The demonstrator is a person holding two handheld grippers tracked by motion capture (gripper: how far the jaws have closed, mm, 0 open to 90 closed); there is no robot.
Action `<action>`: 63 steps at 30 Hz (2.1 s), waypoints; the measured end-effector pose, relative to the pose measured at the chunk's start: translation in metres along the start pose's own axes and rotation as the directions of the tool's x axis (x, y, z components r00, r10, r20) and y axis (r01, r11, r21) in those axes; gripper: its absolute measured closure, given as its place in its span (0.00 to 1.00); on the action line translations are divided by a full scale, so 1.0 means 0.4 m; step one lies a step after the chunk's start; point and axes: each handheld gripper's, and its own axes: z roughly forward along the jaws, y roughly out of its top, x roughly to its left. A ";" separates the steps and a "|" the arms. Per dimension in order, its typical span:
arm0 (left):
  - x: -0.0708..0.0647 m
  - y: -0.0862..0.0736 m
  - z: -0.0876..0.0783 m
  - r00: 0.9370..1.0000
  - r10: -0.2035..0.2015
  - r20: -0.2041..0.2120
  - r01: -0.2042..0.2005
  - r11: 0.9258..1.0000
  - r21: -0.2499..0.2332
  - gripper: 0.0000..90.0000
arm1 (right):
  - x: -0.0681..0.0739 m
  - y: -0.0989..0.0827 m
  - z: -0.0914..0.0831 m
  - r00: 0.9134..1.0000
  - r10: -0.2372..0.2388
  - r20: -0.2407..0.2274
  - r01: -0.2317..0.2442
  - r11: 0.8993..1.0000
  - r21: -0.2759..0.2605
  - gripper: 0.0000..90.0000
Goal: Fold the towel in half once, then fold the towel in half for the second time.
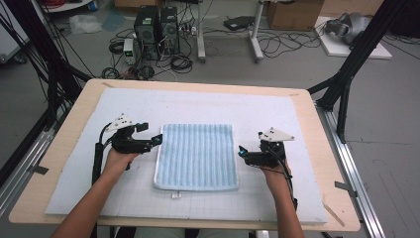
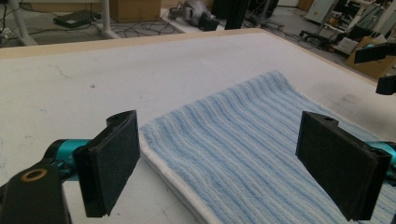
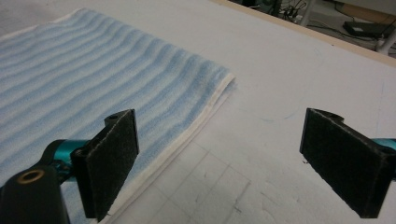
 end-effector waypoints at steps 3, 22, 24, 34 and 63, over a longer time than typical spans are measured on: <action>0.004 -0.001 0.000 1.000 -0.006 -0.010 0.006 1.000 0.002 0.16 | 0.003 0.001 -0.002 1.000 0.001 0.001 -0.001 1.000 0.004 0.12; 0.040 -0.022 0.000 0.997 -0.069 -0.039 0.071 0.997 0.036 0.16 | -0.013 -0.005 -0.006 0.998 0.054 -0.010 -0.054 0.999 -0.008 0.12; 0.043 -0.025 0.005 0.996 -0.070 -0.047 0.072 0.996 0.046 0.16 | -0.012 -0.005 -0.004 0.999 0.046 -0.013 -0.046 0.999 -0.004 0.12; 0.039 -0.018 0.037 0.997 -0.029 -0.068 0.035 0.996 0.081 0.26 | -0.024 -0.016 -0.014 0.996 0.080 -0.034 -0.081 0.997 -0.004 0.12; 0.094 0.005 0.210 0.989 0.079 -0.122 -0.035 0.944 0.329 0.49 | -0.019 -0.021 0.002 0.993 0.100 -0.058 -0.098 0.994 0.040 0.12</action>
